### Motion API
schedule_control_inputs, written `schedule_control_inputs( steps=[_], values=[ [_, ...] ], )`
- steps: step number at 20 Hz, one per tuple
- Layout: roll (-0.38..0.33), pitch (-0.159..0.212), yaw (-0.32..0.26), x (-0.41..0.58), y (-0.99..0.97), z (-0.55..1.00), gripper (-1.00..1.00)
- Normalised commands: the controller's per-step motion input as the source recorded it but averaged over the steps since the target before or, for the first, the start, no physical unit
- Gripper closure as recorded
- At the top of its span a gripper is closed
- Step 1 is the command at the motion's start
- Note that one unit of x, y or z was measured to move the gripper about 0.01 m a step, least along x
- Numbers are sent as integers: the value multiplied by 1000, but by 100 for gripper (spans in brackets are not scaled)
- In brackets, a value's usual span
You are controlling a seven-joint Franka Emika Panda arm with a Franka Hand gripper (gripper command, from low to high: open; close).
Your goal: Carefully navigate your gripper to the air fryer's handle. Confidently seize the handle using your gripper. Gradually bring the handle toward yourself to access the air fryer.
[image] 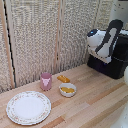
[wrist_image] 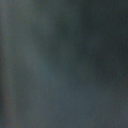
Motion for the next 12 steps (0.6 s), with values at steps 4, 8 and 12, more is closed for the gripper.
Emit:
schedule_control_inputs(
  steps=[4,8,12],
  values=[
    [108,53,-47,16,-186,39,100],
    [254,91,-105,-12,-103,149,100],
    [373,180,-130,0,43,-23,100]
  ],
)
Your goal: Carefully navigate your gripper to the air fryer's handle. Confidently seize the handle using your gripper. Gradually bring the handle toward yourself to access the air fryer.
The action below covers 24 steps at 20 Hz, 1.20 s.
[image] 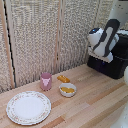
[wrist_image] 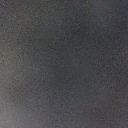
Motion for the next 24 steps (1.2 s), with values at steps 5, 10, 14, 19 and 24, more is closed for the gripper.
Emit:
schedule_control_inputs(
  steps=[5,10,14,19,24],
  values=[
    [375,164,-138,0,85,-29,100],
    [375,116,-170,1,102,0,100],
    [327,55,-127,0,353,0,100],
    [224,5,-84,-17,617,-1,100],
    [101,-35,-116,-1,719,-7,100]
  ],
)
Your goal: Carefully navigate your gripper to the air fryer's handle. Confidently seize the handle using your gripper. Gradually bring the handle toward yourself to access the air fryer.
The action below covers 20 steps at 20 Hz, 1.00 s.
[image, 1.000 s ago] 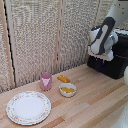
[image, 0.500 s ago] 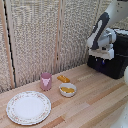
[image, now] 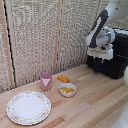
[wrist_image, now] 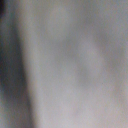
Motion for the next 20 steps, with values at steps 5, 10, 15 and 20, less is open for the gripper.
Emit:
schedule_control_inputs(
  steps=[5,10,15,20],
  values=[
    [42,-97,-116,-2,782,-29,100],
    [44,-112,-115,-9,788,-10,100],
    [62,-94,-111,-1,774,0,100],
    [98,-84,-100,-3,759,0,100]
  ],
)
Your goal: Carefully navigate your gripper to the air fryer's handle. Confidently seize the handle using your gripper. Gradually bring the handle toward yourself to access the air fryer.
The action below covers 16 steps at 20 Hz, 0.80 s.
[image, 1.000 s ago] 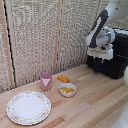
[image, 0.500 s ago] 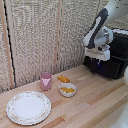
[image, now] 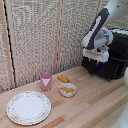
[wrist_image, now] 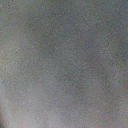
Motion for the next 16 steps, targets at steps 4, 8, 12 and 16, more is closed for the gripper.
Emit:
schedule_control_inputs(
  steps=[4,8,12,16],
  values=[
    [44,-89,-69,-30,854,-155,100],
    [0,-73,-53,-19,926,-403,100],
    [0,-12,-71,0,914,-457,100],
    [36,0,-57,1,870,-246,100]
  ],
)
